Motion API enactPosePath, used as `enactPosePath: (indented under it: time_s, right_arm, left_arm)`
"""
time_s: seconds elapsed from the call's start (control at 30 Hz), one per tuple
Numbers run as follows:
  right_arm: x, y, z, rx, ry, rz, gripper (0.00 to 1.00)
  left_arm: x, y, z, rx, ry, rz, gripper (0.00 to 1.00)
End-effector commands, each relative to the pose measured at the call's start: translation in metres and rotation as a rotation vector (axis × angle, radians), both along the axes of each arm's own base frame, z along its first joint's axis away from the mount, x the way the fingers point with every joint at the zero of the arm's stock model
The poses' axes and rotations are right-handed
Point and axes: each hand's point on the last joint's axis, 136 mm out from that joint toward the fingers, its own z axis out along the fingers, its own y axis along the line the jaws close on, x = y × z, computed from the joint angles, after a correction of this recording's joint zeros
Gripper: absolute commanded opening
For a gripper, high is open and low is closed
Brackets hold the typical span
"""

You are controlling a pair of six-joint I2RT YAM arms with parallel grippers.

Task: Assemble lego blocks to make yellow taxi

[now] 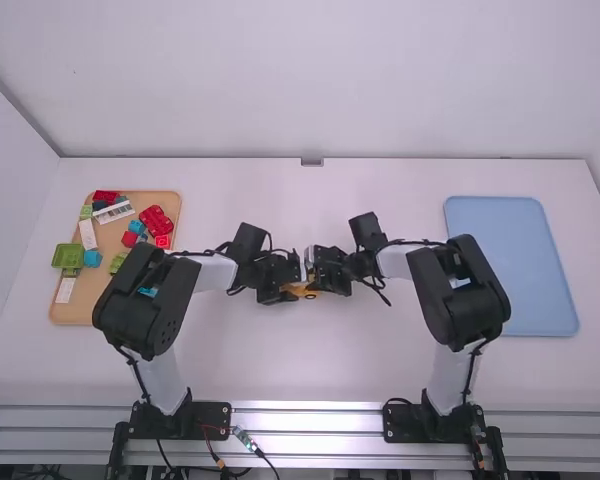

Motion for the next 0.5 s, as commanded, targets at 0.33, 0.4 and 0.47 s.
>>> enactPosePath:
  time_s: [0.33,0.4,0.47]
  right_arm:
    - [-0.0129,-0.0013,-0.0110,-0.014,0.082,-0.010,0.00]
    - [-0.0126,-0.0015,-0.0115,-0.018,0.081,-0.012,0.00]
    - [-0.0125,-0.0014,-0.0112,-0.016,0.081,-0.012,0.00]
  left_arm:
    - [-0.0076,0.0133,-0.0226,0.098,0.017,0.012,0.02]
    - [-0.0078,0.0131,-0.0227,0.098,0.017,0.012,0.02]
    - [-0.0078,0.0131,-0.0227,0.098,0.017,0.011,0.02]
